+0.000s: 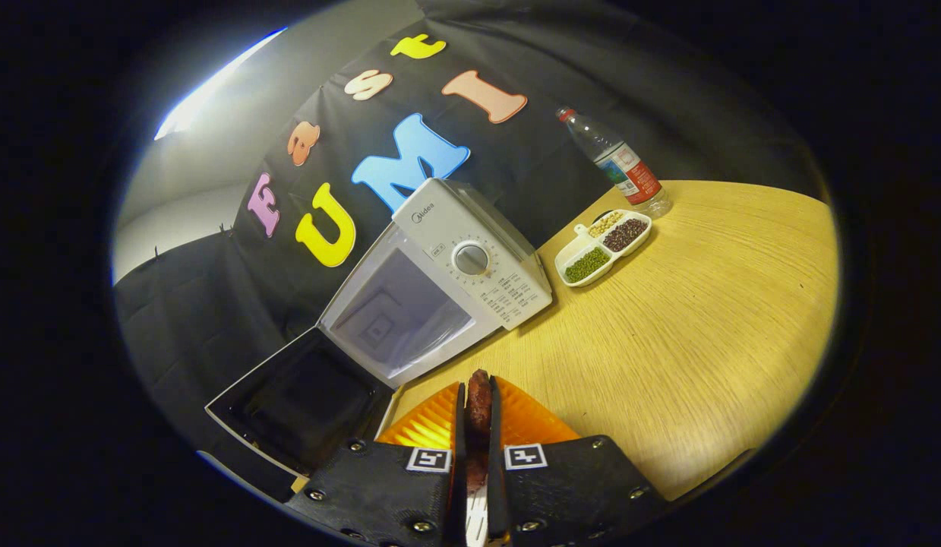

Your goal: Open the microwave, put the food inside, and close the microwave door.

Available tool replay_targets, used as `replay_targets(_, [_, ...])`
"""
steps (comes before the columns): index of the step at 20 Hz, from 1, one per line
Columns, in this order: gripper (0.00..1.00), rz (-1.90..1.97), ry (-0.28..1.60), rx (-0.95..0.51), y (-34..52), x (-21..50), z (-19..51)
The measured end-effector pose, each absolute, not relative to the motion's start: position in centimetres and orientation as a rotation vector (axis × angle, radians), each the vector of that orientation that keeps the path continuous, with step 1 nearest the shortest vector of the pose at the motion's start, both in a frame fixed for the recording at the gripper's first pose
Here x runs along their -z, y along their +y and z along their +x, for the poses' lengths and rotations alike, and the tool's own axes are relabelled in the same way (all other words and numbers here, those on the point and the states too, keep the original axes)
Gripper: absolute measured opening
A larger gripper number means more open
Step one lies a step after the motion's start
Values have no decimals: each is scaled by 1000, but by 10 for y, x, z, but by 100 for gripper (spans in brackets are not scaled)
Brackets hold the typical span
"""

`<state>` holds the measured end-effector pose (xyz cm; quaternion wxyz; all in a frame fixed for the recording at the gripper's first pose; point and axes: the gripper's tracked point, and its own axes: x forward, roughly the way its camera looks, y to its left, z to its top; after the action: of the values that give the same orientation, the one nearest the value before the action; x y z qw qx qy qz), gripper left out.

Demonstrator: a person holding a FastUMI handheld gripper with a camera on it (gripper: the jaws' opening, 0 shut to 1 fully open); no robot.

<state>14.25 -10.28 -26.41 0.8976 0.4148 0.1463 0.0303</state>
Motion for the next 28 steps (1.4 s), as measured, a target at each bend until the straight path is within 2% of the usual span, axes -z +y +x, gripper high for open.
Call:
replay_targets(6, [11, 818, 303, -43, -100, 239, 139])
replay_targets(14, [11, 814, 269, -104, -59, 181, 165])
replay_targets(20, [11, 850, 231, -132, -7, 161, 245])
replay_targets(28, [11, 828, 176, -51, 39, 174, 368])
